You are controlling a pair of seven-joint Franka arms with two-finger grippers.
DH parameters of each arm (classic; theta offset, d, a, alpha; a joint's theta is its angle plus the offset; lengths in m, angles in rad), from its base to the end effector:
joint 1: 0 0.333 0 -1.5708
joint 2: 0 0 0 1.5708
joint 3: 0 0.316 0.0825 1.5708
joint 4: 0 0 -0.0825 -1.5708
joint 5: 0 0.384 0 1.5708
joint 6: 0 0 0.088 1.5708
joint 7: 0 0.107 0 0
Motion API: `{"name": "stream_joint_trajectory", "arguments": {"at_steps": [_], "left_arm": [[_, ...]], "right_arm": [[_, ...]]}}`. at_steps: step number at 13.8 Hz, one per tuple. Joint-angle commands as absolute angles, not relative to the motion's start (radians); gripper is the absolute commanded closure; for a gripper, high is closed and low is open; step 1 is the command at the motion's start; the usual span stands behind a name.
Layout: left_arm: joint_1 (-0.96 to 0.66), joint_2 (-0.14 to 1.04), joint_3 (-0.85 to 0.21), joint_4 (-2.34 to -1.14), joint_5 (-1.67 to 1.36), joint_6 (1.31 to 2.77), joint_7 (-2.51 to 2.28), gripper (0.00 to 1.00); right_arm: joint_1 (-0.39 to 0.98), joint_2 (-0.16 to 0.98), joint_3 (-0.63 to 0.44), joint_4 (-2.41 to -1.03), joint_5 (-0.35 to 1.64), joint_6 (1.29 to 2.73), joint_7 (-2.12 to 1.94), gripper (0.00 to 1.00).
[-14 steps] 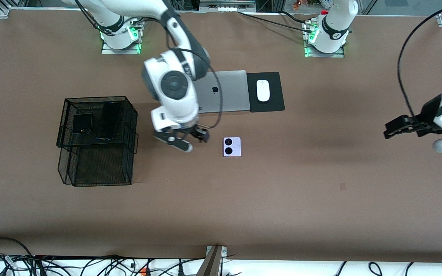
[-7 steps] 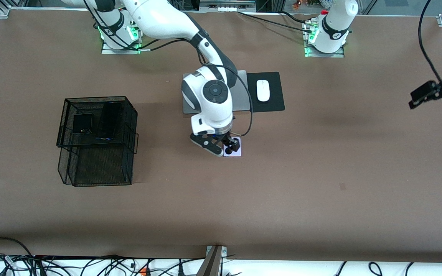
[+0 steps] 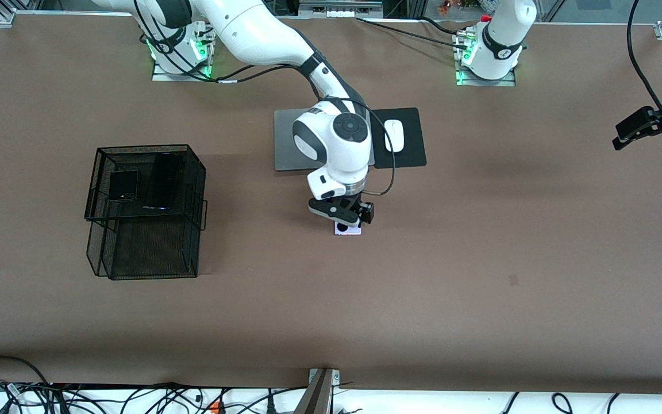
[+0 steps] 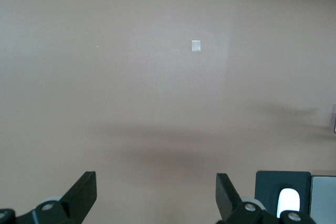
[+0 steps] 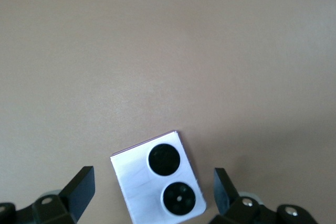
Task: Place phones with both arms
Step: 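Reach the right gripper to the white phone while the left gripper withdraws, then grasp and lift the white flip phone with the right gripper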
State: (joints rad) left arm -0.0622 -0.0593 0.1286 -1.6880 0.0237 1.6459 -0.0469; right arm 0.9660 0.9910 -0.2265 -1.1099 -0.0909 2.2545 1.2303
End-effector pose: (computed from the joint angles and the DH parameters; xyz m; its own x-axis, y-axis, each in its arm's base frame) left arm 0.5402 0.0403 0.6077 0.9936 0.1112 0.0174 0.1114 -0.9937 -0.0153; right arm 0.5413 0.5720 0.2336 0.9025 -0.3098 0.2991 -0.3088 -0.9497 -0.0519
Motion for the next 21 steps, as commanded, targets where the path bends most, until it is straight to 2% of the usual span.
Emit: {"name": "stream_joint_trajectory", "arguments": {"at_steps": [1,10,14,21], "left_arm": [[-0.087,-0.067,0.141,-1.687,0.014,1.647,-0.026,0.0],[-0.089,-0.064,0.121,-1.68,0.009,1.647,0.009,0.0],[-0.08,-0.064,0.124,-1.68,0.005,1.644,0.05,0.0],[-0.075,-0.064,0.124,-1.68,0.005,1.641,0.061,0.0]], "right_arm": [[0.96,1.008,-0.212,-1.075,-0.135,2.264,1.161,0.0],[0.948,1.02,-0.186,-1.129,-0.14,2.35,0.969,0.0],[0.946,1.032,-0.184,-1.19,-0.13,2.499,0.996,0.0],[0.948,1.049,-0.186,-1.19,-0.161,2.499,0.991,0.0]]}}
